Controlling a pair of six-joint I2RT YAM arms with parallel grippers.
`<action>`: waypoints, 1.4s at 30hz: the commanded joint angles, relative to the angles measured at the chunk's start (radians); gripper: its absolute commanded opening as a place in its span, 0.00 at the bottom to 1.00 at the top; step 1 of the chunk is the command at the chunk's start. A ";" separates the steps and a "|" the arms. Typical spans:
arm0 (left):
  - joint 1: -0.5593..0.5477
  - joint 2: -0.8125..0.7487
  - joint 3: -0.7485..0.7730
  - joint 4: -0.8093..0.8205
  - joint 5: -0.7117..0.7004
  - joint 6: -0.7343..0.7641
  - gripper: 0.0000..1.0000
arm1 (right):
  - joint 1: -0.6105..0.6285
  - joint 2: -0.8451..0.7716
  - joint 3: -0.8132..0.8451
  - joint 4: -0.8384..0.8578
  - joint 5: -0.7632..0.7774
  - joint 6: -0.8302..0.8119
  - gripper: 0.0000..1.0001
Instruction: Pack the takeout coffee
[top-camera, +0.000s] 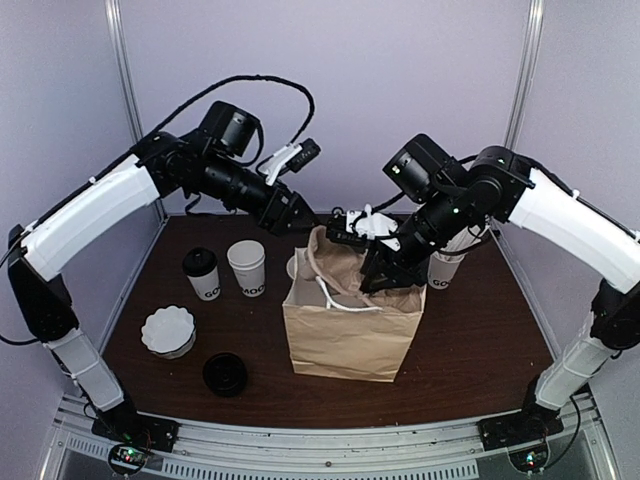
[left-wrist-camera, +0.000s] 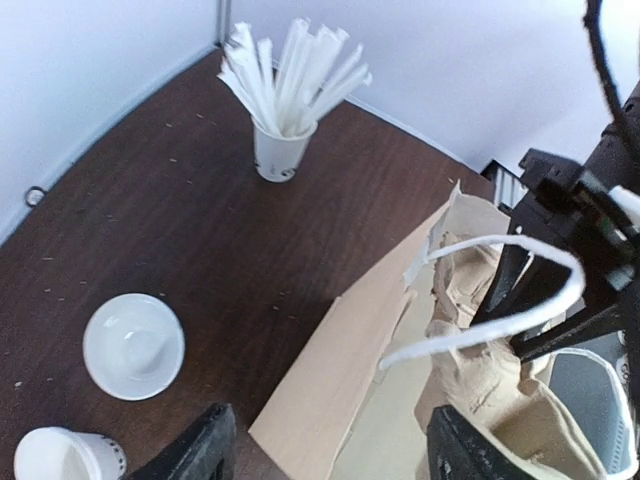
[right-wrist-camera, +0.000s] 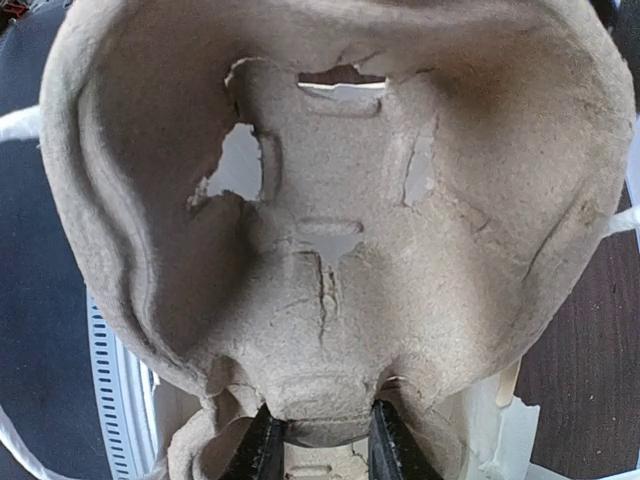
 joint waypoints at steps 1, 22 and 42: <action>0.020 -0.127 -0.073 0.174 -0.178 -0.056 0.73 | 0.019 0.032 0.040 -0.076 0.078 0.018 0.25; 0.049 -0.225 -0.250 0.253 -0.283 -0.046 0.74 | 0.026 0.136 0.041 -0.129 0.200 0.062 0.25; 0.003 -0.211 -0.295 0.182 -0.114 -0.252 0.67 | 0.025 0.086 0.027 -0.171 0.342 0.012 0.26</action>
